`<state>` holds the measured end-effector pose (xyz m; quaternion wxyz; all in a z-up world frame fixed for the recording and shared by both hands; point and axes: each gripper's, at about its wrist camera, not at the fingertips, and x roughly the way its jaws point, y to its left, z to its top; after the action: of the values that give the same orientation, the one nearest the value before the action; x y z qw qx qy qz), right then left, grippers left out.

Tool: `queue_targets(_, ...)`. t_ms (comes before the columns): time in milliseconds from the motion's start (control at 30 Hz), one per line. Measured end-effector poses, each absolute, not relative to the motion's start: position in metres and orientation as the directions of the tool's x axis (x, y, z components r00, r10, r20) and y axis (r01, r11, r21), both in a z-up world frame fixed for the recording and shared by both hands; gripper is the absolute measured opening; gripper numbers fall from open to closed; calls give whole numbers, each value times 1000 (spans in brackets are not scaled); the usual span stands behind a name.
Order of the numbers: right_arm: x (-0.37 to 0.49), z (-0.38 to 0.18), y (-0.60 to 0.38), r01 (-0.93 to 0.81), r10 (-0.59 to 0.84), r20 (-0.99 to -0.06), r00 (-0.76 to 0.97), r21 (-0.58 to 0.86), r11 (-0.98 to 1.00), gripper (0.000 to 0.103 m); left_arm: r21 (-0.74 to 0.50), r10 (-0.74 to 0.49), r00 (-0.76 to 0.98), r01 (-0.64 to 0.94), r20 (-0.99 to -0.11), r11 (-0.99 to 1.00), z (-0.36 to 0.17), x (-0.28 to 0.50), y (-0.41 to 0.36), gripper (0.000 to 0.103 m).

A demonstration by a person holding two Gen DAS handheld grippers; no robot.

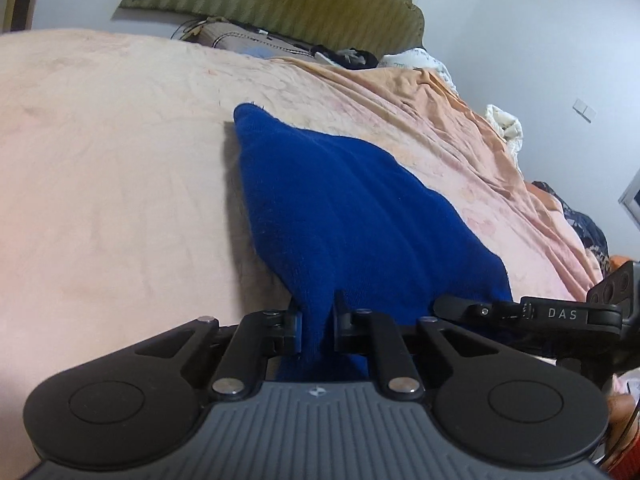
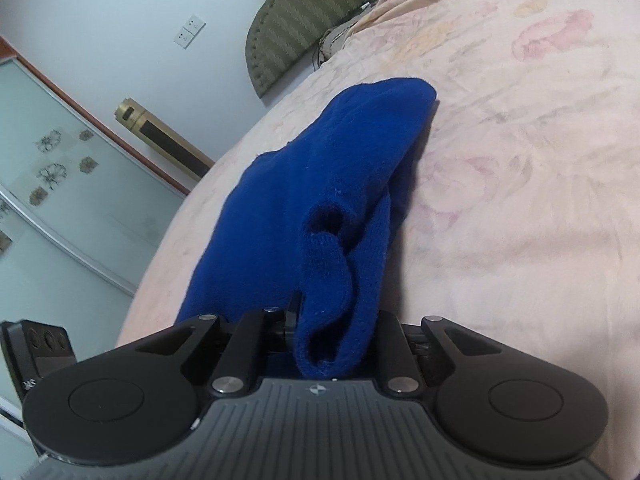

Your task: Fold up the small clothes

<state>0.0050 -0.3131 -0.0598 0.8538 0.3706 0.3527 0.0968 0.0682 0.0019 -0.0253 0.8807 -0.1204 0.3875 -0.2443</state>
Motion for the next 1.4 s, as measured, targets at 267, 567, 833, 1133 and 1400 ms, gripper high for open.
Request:
queue_targets(267,24,-56,-342,118,408,-543,734,693,712,52,-376,-475,599,293,-644,879,-10,103,11,74)
queue_targets(567,105,-66,-367,84,481,-521,706,735,673,56,-516,-573,523,269,-631,813,-20,187,-4,76)
queue_targets(833,162,-73,-373,39,532,-486,694,763,646,51,-592,-599,526,208,-604,779,-40,239,-10,56)
queue_targets(1133,167,-58,-357,-92,498,-478,724,648,756,24,-395,-537,619,365,-574,843,-19,225,-28,23)
queue_targets(1400,191,-60,-364,11,414,-546,729,613,790,34,-287,-448,617,347,-647,893,-18,251,-44,30)
